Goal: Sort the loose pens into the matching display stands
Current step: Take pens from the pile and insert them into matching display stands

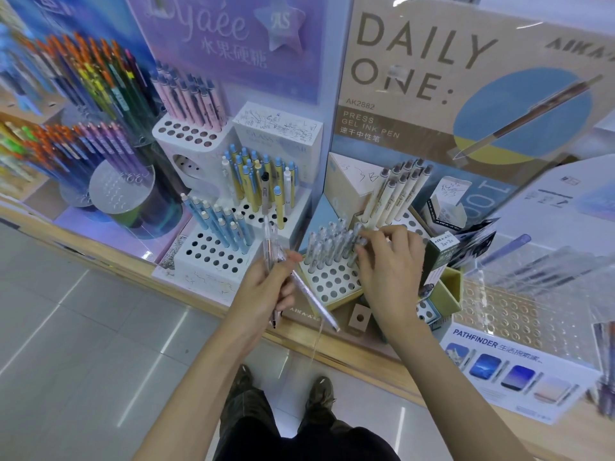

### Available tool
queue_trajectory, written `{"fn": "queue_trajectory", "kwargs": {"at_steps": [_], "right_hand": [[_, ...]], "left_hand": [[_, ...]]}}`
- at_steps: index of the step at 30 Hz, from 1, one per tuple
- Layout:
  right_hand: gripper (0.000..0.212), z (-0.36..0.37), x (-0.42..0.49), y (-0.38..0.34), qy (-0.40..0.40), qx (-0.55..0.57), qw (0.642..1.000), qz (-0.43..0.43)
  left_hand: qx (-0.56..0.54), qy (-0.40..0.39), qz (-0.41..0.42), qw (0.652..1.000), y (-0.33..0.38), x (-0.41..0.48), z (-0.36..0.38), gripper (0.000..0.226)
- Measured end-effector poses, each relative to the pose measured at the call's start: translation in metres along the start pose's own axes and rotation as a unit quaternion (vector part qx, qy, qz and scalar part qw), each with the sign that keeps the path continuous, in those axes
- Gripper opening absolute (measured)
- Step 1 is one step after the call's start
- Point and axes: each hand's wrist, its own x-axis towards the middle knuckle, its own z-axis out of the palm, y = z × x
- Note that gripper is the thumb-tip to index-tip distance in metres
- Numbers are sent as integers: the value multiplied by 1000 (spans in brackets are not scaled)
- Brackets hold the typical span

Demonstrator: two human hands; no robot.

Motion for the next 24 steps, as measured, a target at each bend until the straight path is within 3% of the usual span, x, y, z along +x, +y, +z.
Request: {"fn": "queue_trajectory", "kwargs": {"at_steps": [5, 8, 13, 19, 24], "right_hand": [[26, -5, 4, 1, -25, 23, 999, 22], [33, -27, 6, -9, -36, 107, 993, 22], [28, -59, -9, -37, -261, 287, 919, 68], [15, -37, -26, -38, -168, 261, 945, 101], [17, -37, -16, -22, -124, 244, 941, 199]], "left_hand": [[57, -16, 52, 997, 2, -1, -1, 18], [54, -7, 51, 997, 3, 0, 0, 25], [39, 10, 52, 998, 4, 1, 6, 24], [60, -15, 35, 997, 3, 0, 20, 13], [-14, 21, -16, 1000, 3, 2, 26, 42]]}}
